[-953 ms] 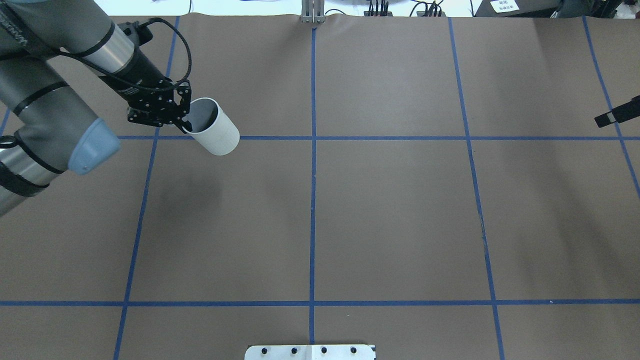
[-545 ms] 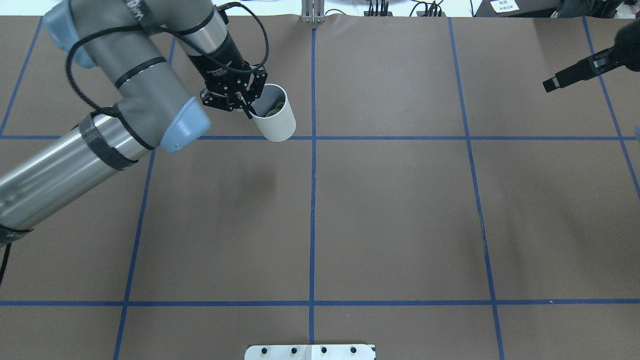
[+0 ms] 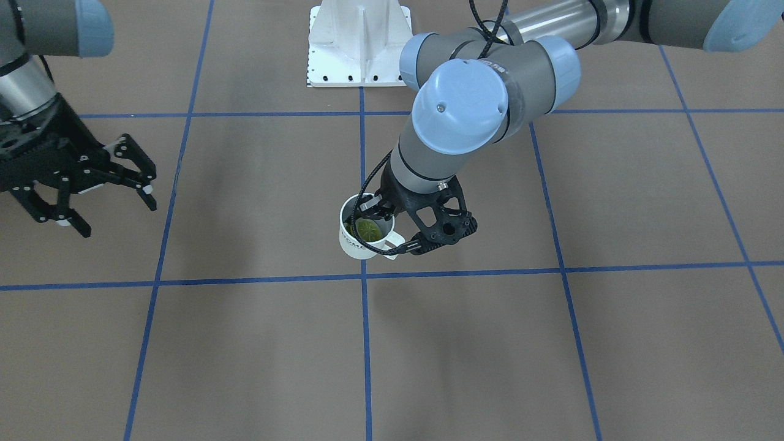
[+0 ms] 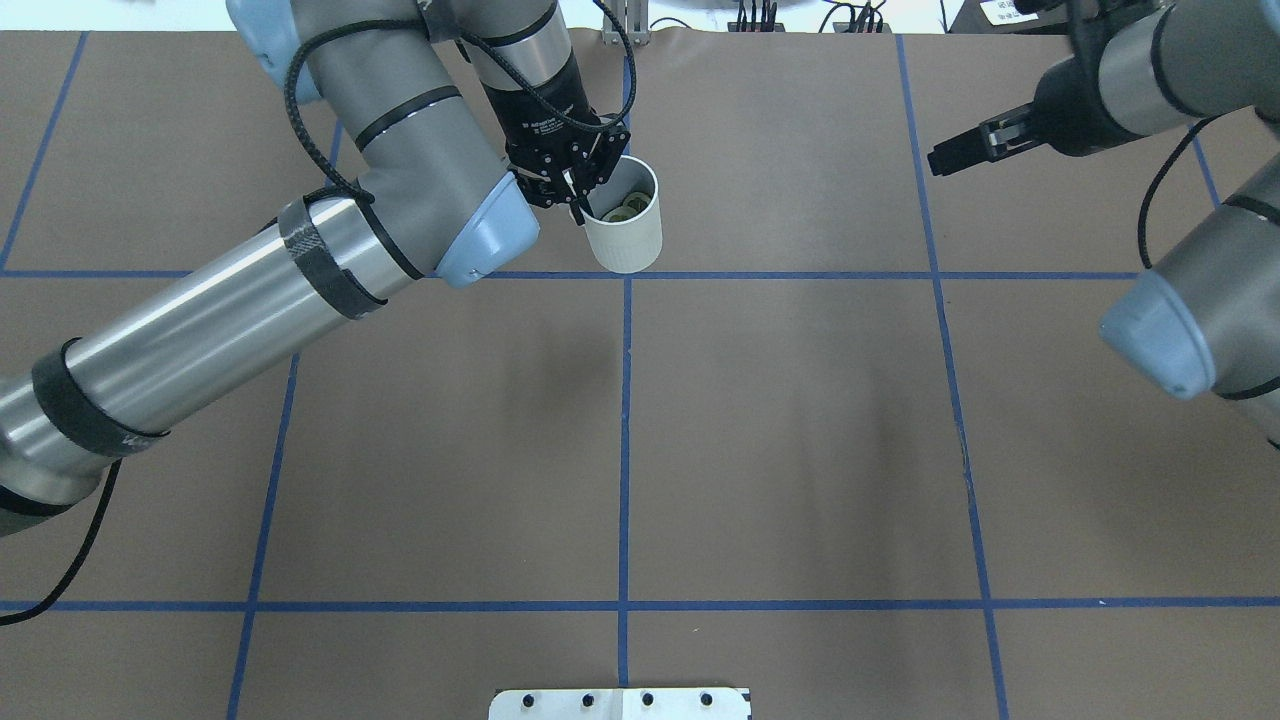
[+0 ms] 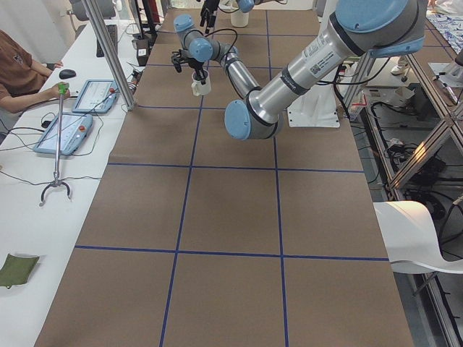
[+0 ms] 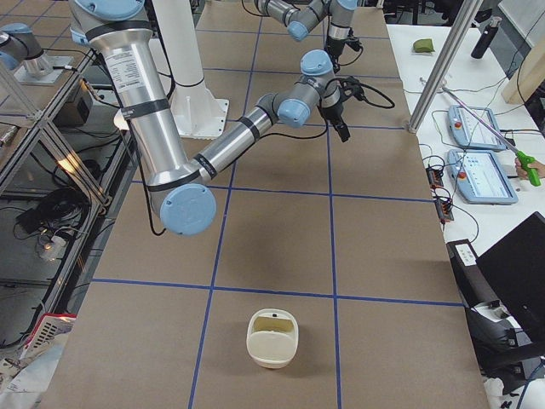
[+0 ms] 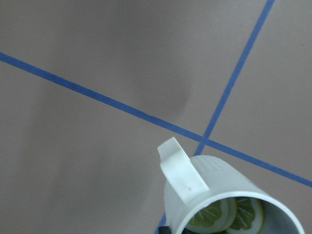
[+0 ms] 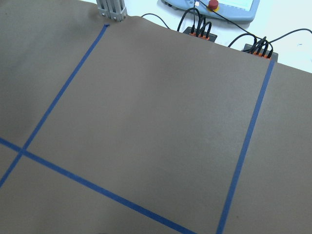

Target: Left arm hands cup to right arm to dump lemon

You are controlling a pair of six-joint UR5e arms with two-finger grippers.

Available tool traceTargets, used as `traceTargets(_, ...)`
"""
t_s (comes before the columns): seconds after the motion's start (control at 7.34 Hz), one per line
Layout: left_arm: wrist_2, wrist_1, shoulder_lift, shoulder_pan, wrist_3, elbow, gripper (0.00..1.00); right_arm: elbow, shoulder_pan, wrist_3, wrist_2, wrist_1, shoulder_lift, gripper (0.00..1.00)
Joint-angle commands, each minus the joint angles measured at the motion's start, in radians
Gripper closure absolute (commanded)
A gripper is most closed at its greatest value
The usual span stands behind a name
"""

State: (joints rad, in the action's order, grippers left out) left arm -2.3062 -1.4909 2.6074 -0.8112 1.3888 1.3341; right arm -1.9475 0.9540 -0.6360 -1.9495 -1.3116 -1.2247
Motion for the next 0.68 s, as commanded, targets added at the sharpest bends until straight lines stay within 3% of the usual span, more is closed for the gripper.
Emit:
traceTargets(0.0,0.039,0.000,0.118,0.013,0.054,-0.145,1.00,-0.065,-0.148,-0.155,0.202,0.000,0.033,0.05)
traceTargets(0.54,0.044,0.004,0.149,0.000,0.056,-0.171,1.00,-0.128,-0.461,-0.275,0.625,0.000,0.050,0.05)
